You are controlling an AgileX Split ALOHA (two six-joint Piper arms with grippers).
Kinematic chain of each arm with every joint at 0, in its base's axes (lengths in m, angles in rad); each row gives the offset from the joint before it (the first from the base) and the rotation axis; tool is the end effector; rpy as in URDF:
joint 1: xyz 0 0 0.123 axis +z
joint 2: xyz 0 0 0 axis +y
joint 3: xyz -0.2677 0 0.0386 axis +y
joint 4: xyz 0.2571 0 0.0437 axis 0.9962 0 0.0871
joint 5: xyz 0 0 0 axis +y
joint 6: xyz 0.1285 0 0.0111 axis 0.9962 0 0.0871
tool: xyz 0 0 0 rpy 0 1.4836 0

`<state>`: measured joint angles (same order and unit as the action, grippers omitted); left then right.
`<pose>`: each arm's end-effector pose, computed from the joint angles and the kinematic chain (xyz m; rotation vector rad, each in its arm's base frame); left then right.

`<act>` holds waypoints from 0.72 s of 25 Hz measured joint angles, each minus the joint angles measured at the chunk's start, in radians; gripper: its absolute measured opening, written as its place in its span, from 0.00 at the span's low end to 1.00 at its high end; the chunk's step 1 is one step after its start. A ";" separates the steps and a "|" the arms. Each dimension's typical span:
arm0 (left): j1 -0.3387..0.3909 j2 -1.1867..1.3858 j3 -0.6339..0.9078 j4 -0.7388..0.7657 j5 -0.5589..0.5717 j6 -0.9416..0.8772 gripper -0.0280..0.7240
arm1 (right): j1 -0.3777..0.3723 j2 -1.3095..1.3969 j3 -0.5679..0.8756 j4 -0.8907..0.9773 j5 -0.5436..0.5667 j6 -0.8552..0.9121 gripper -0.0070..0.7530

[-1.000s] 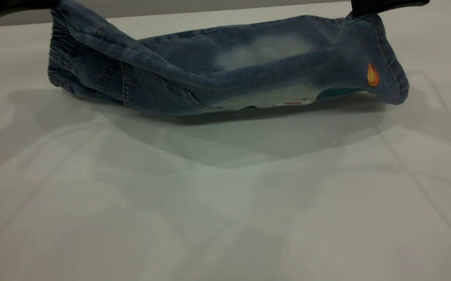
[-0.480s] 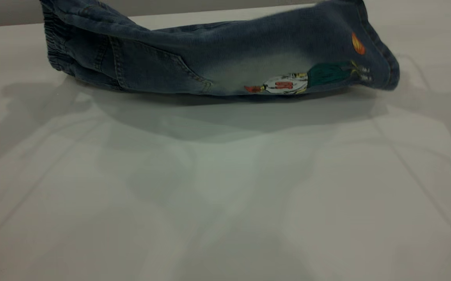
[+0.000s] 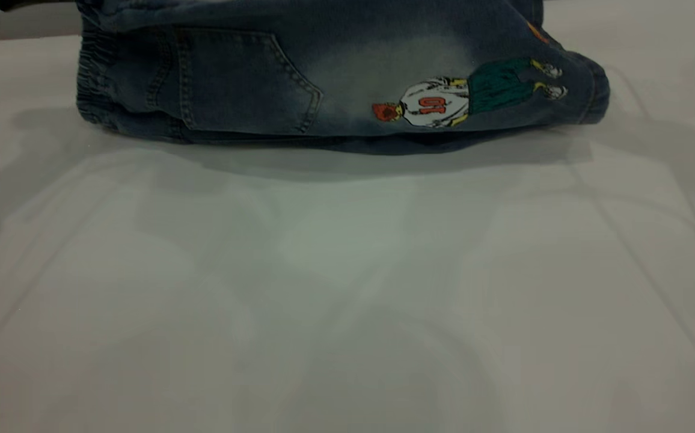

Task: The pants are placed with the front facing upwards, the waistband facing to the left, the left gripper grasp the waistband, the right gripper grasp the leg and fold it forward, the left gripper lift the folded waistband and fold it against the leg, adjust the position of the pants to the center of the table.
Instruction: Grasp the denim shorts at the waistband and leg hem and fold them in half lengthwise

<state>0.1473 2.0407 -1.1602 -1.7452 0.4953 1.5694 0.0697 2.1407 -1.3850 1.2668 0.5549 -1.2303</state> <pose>0.4443 0.0048 0.1004 -0.1298 2.2333 -0.5788 0.4617 0.0973 0.0992 -0.3367 2.3491 0.6614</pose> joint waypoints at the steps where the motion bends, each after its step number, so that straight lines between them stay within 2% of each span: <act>1: 0.000 0.013 -0.016 0.000 0.001 0.000 0.09 | 0.000 0.010 -0.012 0.000 0.001 0.000 0.03; 10: 0.000 0.118 -0.167 0.001 0.004 0.000 0.09 | 0.000 0.112 -0.141 0.007 -0.021 0.000 0.03; 18: 0.000 0.233 -0.280 0.000 -0.026 0.000 0.09 | 0.000 0.160 -0.171 0.012 -0.132 0.001 0.03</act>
<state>0.1470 2.2734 -1.4399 -1.7451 0.4695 1.5694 0.0697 2.3012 -1.5562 1.2792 0.4231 -1.2292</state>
